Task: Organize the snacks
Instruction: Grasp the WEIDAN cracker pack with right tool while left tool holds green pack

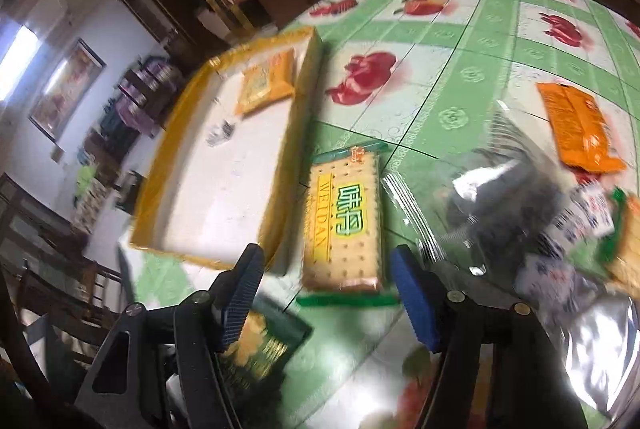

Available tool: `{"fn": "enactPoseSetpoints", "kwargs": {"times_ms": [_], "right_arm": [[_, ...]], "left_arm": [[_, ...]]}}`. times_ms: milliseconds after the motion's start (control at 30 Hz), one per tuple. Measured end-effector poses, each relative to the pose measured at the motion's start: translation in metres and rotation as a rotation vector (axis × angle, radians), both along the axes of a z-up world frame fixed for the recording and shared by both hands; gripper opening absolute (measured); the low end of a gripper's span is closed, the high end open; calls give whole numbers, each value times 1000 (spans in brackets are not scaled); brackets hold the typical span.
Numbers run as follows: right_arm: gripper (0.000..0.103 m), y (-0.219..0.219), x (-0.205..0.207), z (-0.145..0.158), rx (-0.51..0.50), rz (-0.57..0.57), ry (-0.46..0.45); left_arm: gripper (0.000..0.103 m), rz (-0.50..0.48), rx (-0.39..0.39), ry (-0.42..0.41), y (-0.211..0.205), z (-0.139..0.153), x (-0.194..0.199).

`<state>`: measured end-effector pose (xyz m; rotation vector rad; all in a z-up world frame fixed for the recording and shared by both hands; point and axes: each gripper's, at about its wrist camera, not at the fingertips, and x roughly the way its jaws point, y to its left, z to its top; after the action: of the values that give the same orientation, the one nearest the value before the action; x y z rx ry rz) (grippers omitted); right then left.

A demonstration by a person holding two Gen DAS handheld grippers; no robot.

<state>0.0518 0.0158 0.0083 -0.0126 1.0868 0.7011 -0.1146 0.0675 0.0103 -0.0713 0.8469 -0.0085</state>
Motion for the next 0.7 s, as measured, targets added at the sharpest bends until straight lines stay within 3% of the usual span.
{"fn": "enactPoseSetpoints", "kwargs": {"times_ms": [167, 200, 233, 267, 533, 700], "right_arm": [[63, 16, -2, -5, -90, 31, -103], [59, 16, -4, -5, -110, 35, -124], [48, 17, -9, -6, -151, 37, -161], [47, 16, -10, -6, -172, 31, -177], [47, -9, -15, 9, -64, 20, -114], [47, -24, -32, 22, -14, 7, -139]], "left_arm": [[43, 1, -4, 3, 0, 0, 2], [43, 1, -6, 4, 2, 0, 4], [43, 2, -7, 5, 2, 0, 6], [43, 1, -7, 6, 3, 0, 6], [43, 6, -45, 3, 10, 1, 9], [43, 13, -51, 5, 9, 1, 9]]}}
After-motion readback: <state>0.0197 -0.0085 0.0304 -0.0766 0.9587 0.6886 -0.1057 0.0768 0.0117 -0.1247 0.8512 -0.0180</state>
